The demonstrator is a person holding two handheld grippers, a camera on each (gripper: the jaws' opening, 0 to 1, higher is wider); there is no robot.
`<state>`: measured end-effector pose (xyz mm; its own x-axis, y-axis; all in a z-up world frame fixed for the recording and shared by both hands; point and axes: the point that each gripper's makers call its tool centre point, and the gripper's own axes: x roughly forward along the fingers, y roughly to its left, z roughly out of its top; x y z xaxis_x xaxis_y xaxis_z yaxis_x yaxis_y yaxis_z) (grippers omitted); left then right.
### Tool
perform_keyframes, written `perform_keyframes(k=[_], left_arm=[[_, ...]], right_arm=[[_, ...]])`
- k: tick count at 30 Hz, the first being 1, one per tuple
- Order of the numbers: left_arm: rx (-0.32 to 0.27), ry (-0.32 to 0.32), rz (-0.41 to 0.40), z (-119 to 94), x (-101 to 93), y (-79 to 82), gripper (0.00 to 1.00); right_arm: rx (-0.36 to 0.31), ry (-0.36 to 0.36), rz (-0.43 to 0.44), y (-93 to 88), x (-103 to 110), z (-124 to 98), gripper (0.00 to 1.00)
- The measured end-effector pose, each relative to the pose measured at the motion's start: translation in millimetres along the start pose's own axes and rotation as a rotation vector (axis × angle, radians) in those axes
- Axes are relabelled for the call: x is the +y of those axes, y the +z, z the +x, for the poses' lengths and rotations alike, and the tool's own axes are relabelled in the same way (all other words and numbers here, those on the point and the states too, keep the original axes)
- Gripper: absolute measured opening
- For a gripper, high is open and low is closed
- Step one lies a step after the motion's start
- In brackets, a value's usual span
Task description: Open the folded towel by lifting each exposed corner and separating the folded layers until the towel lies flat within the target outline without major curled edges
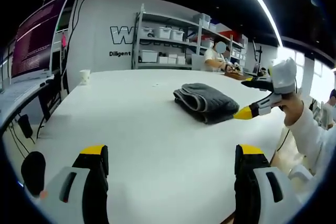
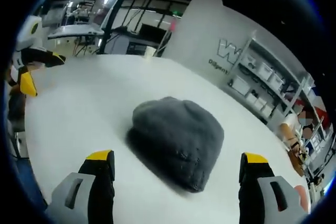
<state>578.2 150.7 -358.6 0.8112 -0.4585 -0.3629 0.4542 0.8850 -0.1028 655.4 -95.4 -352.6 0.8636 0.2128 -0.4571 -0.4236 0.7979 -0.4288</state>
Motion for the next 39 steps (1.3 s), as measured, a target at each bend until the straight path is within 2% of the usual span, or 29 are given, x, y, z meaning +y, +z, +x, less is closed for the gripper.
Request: perform_keyframes(k=[10,17,29,35,39], left_arm=[[-0.002,-0.002,0.000,0,-0.6,-0.2,0.99],[-0.003,-0.001,-0.002,-1,0.4,-1.0,0.99],[-0.003,-0.001,-0.005,-1,1.9,-1.3,0.99],[-0.002,-0.001,-0.006,0,2.6,-1.7,0.99],[-0.001,-0.004,-0.006,0,1.9,-1.7,0.99]], right_arm=[[-0.021,-0.001,-0.082,13.4,15,24,0.89],[-0.043,0.010,-0.143,21.8,28,35,0.75],[-0.065,-0.030,-0.296,27.1,37,46,0.51],[-0.055,-0.050,-0.399,24.8,44,53,0.44],[-0.058,-0.074,-0.506,25.2,52,51,0.39]])
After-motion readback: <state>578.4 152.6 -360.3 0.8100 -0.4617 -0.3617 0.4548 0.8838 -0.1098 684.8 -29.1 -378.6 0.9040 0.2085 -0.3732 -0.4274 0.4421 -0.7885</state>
